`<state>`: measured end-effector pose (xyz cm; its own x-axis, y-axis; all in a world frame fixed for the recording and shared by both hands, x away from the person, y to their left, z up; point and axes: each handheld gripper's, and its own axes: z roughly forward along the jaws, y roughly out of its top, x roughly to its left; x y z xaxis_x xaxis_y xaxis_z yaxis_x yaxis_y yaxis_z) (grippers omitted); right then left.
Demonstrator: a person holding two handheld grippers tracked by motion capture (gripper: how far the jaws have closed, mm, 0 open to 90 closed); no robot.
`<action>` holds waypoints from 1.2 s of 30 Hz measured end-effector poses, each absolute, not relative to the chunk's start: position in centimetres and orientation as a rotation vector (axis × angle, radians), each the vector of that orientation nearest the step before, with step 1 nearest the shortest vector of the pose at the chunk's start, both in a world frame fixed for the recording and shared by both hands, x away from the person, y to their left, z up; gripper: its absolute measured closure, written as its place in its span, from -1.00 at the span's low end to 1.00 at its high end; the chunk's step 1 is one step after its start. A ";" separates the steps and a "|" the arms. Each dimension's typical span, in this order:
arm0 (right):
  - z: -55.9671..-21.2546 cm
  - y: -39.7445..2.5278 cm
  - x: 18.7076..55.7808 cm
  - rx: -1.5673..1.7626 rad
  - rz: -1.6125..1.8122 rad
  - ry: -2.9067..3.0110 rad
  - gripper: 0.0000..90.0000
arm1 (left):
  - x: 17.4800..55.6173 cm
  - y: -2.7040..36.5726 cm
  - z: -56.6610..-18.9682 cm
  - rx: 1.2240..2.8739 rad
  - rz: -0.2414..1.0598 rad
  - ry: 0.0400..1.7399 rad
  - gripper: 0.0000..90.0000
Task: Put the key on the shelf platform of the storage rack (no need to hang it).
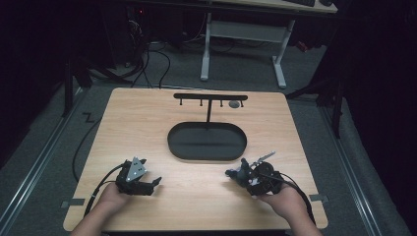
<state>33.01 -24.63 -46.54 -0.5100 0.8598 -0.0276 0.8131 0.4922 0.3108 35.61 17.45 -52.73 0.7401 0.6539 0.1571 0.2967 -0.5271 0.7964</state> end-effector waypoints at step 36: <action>-43.3 -22.3 36.6 1.505 0.521 2.455 0.02 | 35.7 17.9 -52.6 2.101 0.549 0.719 -0.66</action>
